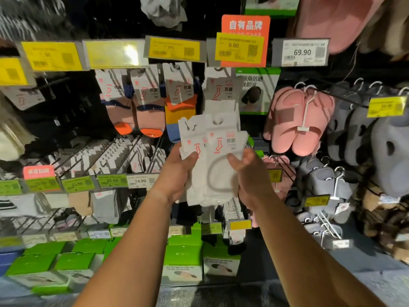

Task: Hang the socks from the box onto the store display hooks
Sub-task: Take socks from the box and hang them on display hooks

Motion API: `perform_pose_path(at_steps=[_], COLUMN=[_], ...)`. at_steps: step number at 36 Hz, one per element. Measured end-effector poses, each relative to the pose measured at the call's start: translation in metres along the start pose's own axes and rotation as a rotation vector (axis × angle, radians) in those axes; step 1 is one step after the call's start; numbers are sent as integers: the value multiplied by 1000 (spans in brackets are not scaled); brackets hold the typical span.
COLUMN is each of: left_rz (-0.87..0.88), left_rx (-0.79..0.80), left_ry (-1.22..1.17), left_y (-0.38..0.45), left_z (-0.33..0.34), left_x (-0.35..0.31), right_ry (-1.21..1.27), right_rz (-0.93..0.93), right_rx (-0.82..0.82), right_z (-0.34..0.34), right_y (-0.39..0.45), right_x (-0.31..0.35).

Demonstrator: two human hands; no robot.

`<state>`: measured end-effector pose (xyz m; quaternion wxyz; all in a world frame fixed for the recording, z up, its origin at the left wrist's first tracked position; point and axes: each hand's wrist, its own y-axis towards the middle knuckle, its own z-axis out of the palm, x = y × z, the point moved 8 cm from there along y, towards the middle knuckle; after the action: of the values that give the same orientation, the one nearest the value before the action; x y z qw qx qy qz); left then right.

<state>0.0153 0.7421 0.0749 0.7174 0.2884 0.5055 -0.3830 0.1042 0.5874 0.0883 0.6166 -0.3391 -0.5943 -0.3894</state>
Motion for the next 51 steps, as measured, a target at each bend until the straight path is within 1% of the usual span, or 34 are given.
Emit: perform_pose_path(at_steps=[3, 6, 8, 11, 15, 19, 23, 31, 36, 38, 41, 45, 47, 48, 49, 50, 51], left_rz=[15, 14, 16, 22, 20, 25, 32, 51, 52, 50, 48, 43, 35, 34, 32, 31, 30], left_rx=[-57, -77, -71, -51, -57, -54, -52, -56, -58, -55, -49, -72, -83, -86, -89, -90, -92], left_ry=[49, 36, 26, 17, -3, -17, -18, 16, 1, -1, 6, 12, 2, -1, -4, -3, -1], left_y=[4, 6, 6, 7, 7, 5, 4, 5, 4, 5, 5, 3, 2, 1, 0, -1, -2], left_z=[-13, -18, -18, -16, -16, -16, -17, -22, -22, -21, -19, -21, -23, -24, -24, -25, -26], left_x=[-3, -5, -5, -6, -7, -8, -10, -17, -18, -17, -17, -17, -16, -16, -16, -16, -16], right_ry=[4, 21, 77, 202, 297, 334, 298, 268, 356, 349, 303, 321, 5, -200, -561, -807, -921], right_rz=[-39, -104, -116, -115, -116, -90, -79, -113, -113, -70, -20, 64, 42, 11, -133, -225, -268], right_rx=[-9, 19, 16, 69, 83, 55, 27, -32, -12, -5, -59, -58, -118, -209, -239, -237, -247], right_z=[-8, -5, -2, 5, 14, 15, 14, 6, 10, 12, 11, 17, 12, 8, 9, 11, 11], right_y=[-1, 1, -1, -1, 7, 19, 22, 17, 22, 26, 32, 47, 63, 64, 67, 67, 72], right_x=[17, 46, 62, 82, 98, 103, 95, 93, 107, 104, 95, 85, 90, 96, 110, 116, 118])
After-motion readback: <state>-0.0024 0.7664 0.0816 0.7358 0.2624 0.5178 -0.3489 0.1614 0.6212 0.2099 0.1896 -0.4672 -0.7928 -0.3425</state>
